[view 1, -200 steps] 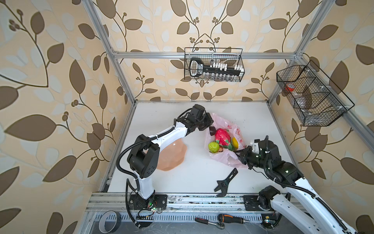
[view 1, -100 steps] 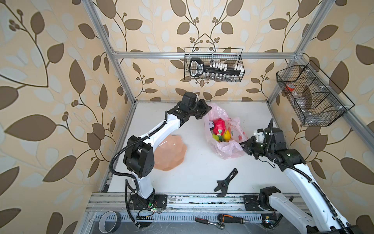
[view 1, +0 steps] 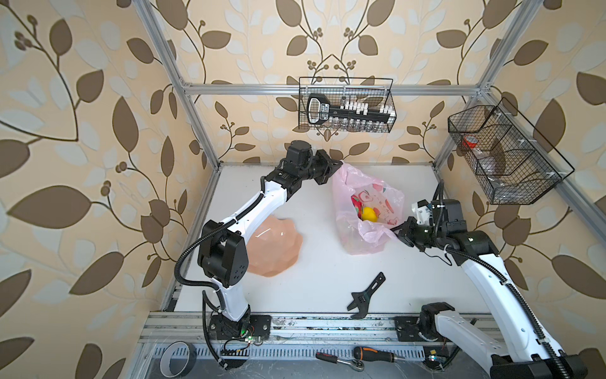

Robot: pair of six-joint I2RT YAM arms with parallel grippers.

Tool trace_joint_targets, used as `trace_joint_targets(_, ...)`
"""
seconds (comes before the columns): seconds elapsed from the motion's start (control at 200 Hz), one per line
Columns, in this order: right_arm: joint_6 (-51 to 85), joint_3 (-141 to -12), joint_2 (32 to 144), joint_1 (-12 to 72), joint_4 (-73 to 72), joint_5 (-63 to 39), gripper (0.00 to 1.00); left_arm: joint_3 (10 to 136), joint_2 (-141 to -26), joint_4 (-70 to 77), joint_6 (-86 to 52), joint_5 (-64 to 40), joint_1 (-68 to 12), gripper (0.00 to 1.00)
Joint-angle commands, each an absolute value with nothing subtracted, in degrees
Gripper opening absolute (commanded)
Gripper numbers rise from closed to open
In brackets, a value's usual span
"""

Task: Place the fruits into the plastic bag
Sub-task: Pick up the plastic bag from the center of the table, then place the plastic bag at the center of the table.

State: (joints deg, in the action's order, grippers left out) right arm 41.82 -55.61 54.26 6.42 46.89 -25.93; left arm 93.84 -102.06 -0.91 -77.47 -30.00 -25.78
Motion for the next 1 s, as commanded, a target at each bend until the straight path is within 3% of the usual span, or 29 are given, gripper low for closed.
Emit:
trace_joint_targets(0.0, 38.99, -59.59, 53.64, 7.89, 44.33, -27.47, 0.0, 96.34, -98.44, 8.53, -83.2, -32.75, -23.87, 0.0)
trace_joint_targets(0.165, 38.23, -63.45, 55.69, 17.21, 40.47, -26.62, 0.0, 96.95, -99.18, 11.81, -88.23, -34.12, -21.94, 0.0)
trace_joint_targets(0.325, 38.58, -66.66, 59.65, 29.19, 40.43, -18.88, 0.0, 95.94, -98.97, 10.12, -89.86, -36.12, -20.93, 0.0)
trace_joint_targets(0.405, 39.5, -66.19, 60.66, 32.95, 40.0, -15.94, 0.0, 93.48, -97.82, 9.78, -90.31, -37.51, -20.67, 0.18)
trace_joint_targets(0.49, 40.63, -64.78, 60.97, 33.85, 39.46, -15.13, 0.0, 90.9, -95.65, 6.47, -88.76, -39.0, -20.5, 0.46)
trace_joint_targets(0.61, 41.61, -63.22, 60.23, 33.84, 38.11, -15.5, 0.0, 87.72, -90.87, -2.53, -83.28, -38.65, -19.83, 0.67)
trace_joint_targets(0.73, 41.31, -63.14, 60.1, 33.85, 38.45, -15.85, 0.0, 90.32, -87.95, -12.68, -75.31, -38.14, -19.51, 0.76)
trace_joint_targets(0.995, 40.75, -63.19, 60.68, 33.91, 38.52, -16.74, 0.0, 112.19, -88.36, -53.44, -42.27, -26.13, -20.68, 0.81)
